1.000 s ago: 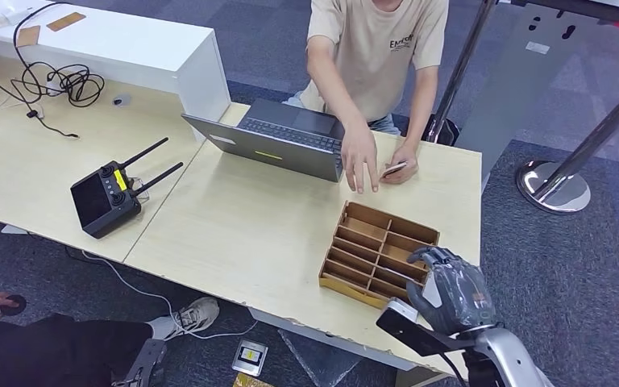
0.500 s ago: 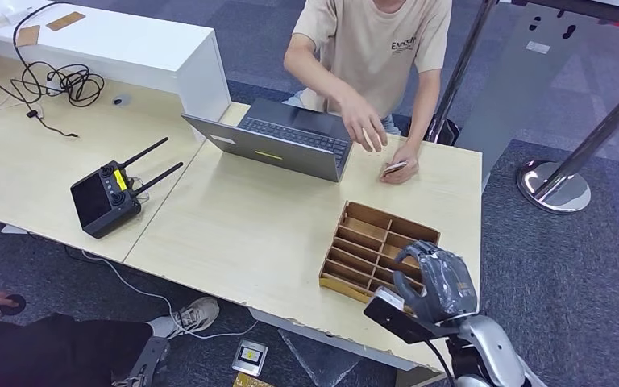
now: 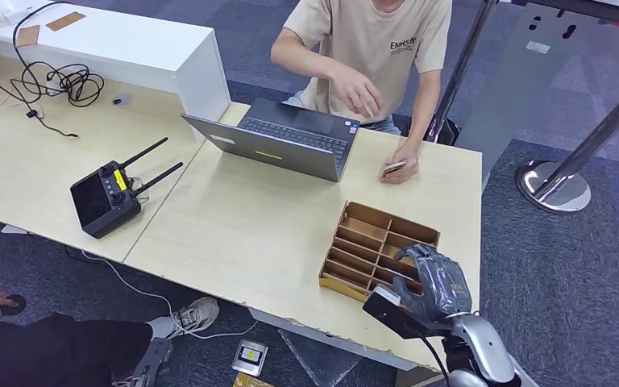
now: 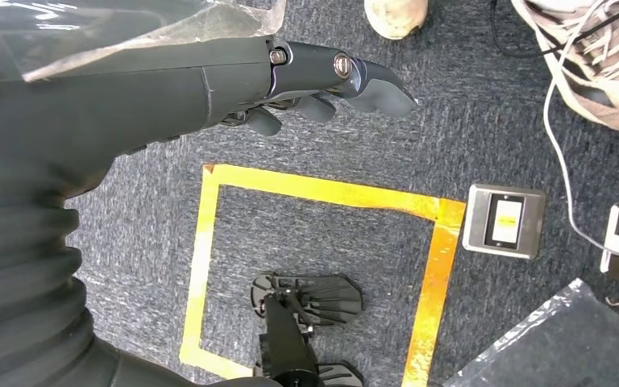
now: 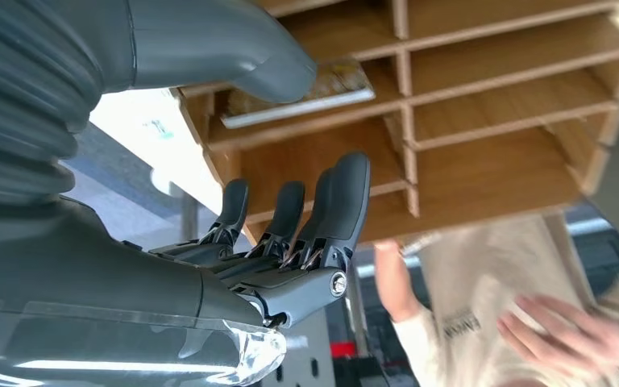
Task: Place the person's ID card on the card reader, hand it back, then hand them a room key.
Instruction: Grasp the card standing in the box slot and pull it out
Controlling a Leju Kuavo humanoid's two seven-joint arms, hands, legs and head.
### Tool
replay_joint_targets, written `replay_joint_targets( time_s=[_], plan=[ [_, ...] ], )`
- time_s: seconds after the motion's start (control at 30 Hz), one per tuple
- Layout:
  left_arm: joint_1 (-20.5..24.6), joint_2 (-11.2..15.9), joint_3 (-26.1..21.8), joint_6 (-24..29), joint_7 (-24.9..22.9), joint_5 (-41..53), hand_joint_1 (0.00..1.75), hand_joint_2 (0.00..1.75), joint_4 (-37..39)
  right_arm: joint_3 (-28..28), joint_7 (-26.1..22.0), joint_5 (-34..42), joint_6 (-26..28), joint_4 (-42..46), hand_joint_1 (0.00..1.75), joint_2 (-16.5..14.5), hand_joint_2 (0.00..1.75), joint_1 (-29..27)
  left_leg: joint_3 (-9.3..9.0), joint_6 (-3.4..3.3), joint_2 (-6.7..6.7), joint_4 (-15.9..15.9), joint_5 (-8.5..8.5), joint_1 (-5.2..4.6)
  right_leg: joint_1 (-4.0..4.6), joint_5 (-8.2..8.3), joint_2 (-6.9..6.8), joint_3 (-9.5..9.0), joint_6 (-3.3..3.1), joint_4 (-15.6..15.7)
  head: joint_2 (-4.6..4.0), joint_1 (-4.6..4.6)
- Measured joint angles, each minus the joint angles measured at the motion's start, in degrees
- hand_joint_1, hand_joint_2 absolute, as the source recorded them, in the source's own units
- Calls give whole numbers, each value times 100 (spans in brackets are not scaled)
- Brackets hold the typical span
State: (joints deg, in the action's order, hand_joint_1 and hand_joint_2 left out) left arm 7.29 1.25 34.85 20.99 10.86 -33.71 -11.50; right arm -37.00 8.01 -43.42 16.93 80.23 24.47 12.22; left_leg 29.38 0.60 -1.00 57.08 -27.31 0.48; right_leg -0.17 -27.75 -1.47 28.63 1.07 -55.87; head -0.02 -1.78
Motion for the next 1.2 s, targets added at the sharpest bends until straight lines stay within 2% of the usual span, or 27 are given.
replay_joint_targets(
  time_s=[0.33,0.43,0.47,0.57,1.2],
  plan=[
    [9,-8,10,-2,-4,11,0,175,0,10,-108,143,232,-587,104,-53,175,11,1,0,1,0,0,0,0,0,-1,1,0,0,0,1],
    [10,-9,11,-2,-4,11,0,175,0,14,-136,169,271,-692,133,-65,175,26,-1,0,2,0,0,0,0,0,-1,-1,1,1,0,0],
    [11,-9,11,-2,-4,11,0,175,0,15,-140,179,279,-723,150,-73,175,40,-3,0,2,0,0,0,0,0,-1,-2,1,2,0,0],
    [11,-9,13,-2,-4,11,0,175,0,23,-150,220,290,-798,175,-93,175,87,-6,-1,3,0,0,-1,-1,0,-1,-6,1,3,0,1],
    [12,-9,48,2,-2,-23,0,175,0,49,-325,409,410,-975,175,-170,175,150,-12,-1,3,1,0,0,0,0,-1,-14,1,5,0,1]
  ],
)
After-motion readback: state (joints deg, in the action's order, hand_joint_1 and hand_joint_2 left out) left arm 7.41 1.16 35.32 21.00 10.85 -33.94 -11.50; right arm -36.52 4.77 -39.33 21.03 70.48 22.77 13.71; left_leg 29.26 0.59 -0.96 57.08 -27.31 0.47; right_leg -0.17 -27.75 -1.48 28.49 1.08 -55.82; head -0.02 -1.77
